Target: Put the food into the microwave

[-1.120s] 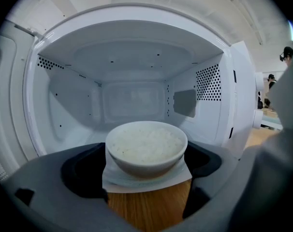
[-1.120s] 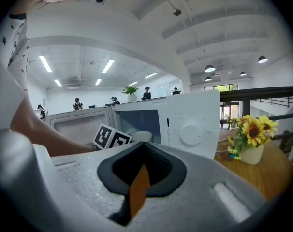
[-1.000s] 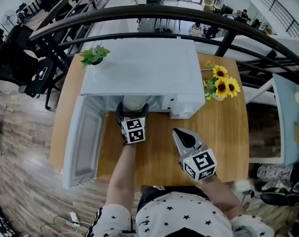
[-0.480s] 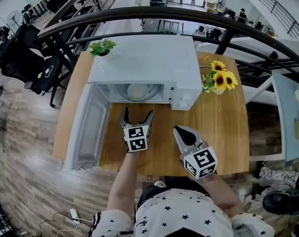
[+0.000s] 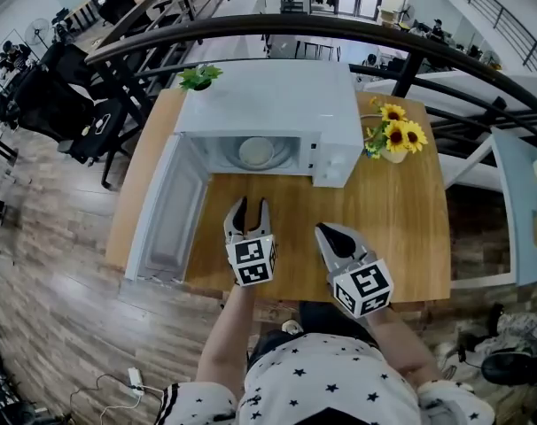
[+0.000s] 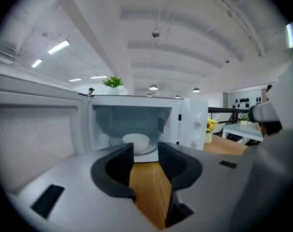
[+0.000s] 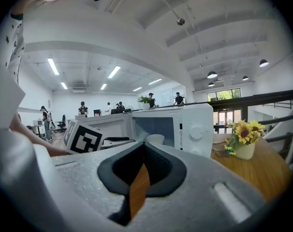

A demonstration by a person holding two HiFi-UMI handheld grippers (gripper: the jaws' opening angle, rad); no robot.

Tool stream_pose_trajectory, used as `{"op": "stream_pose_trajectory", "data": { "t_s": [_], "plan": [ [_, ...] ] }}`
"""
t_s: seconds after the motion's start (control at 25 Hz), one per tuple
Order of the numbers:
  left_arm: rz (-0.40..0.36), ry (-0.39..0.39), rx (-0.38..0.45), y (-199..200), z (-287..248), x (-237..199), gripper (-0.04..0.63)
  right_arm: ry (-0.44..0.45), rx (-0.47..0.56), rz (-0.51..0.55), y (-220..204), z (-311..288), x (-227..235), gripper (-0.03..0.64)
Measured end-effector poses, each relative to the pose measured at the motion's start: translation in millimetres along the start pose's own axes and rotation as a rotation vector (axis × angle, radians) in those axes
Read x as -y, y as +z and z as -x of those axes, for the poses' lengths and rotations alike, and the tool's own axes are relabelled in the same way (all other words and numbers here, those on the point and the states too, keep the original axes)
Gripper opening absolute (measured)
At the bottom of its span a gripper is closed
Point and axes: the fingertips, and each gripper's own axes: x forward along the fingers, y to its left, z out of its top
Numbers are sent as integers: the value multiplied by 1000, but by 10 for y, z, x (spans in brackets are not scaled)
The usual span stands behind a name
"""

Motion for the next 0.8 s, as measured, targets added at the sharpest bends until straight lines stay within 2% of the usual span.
{"op": "stream_pose_trajectory", "data": {
  "t_s": [0.28, 0.8],
  "plan": [
    [16, -1, 48, 119, 568, 161, 37, 2, 19, 9, -16, 255, -170, 5],
    [55, -19, 28, 30, 1580, 396, 3, 16, 41, 1, -110, 730, -518, 5]
  ]
}}
